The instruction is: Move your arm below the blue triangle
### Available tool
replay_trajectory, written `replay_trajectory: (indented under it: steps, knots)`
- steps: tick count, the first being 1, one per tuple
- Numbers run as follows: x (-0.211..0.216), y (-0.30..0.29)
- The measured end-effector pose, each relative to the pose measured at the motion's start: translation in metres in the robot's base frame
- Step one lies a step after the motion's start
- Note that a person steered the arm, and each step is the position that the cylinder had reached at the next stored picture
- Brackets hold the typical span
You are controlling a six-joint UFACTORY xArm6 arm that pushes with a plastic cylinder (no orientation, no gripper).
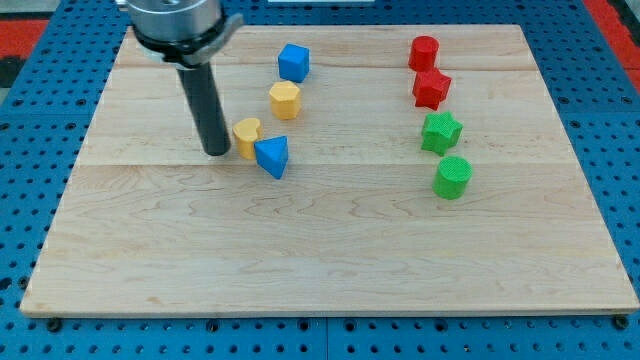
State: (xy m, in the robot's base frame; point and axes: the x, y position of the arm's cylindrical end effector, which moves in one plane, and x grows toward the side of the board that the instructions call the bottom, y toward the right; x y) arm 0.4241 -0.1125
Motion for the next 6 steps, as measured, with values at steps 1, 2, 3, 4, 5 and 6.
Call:
replay_trajectory:
  steps: [1,2,3,4,5,6]
  knots:
    - [0.001,0.026]
    - [-0.003,0.033]
    - [-0.004,0.027]
    - [0.03,0.02]
    - [0.079,0.035]
    - [0.08,0.089]
